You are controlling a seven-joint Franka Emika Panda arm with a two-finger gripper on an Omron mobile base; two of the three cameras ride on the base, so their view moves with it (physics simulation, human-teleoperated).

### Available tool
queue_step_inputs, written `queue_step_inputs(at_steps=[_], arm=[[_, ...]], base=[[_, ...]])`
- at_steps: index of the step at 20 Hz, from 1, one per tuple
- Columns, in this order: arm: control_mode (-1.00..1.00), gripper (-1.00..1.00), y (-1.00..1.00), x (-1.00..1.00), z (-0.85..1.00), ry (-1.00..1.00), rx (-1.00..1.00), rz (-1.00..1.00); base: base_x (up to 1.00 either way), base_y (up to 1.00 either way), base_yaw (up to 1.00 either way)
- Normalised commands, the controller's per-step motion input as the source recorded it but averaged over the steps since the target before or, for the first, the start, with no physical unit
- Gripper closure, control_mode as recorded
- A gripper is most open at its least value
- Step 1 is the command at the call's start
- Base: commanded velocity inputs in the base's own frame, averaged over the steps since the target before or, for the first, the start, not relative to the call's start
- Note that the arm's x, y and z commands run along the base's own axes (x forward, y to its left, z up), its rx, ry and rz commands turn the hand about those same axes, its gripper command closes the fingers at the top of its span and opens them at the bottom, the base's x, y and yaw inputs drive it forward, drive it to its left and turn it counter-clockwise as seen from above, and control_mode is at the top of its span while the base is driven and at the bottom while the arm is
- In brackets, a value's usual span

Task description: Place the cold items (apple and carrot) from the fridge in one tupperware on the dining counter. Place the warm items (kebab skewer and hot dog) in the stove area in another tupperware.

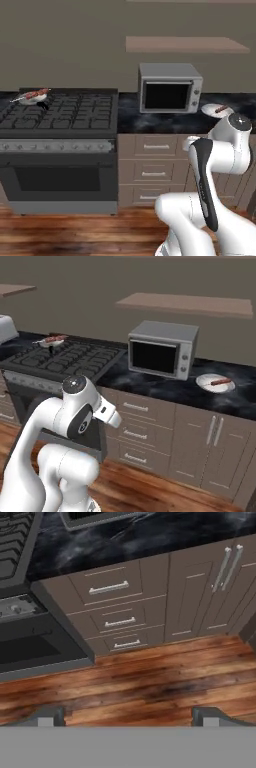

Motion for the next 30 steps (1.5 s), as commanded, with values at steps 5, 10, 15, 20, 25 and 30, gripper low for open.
queue_step_inputs(at_steps=[5,10,15,20,25,30], arm=[[1.0,-1.0,0.0,0.0,0.0,0.0,0.0,0.0],[1.0,-1.0,0.0,0.0,0.0,0.0,0.0,0.0],[1.0,-1.0,0.0,0.0,0.0,0.0,0.0,0.0],[1.0,-1.0,0.0,0.0,0.0,0.0,0.0,0.0],[1.0,-1.0,0.0,0.0,0.0,0.0,0.0,0.0],[1.0,-1.0,0.0,0.0,0.0,0.0,0.0,0.0]], base=[[0.74,0.86,-0.08],[0.55,0.97,-0.09],[0.49,0.96,-0.19],[0.6,0.92,-0.3],[0.76,0.86,-0.26],[0.83,0.55,-0.13]])
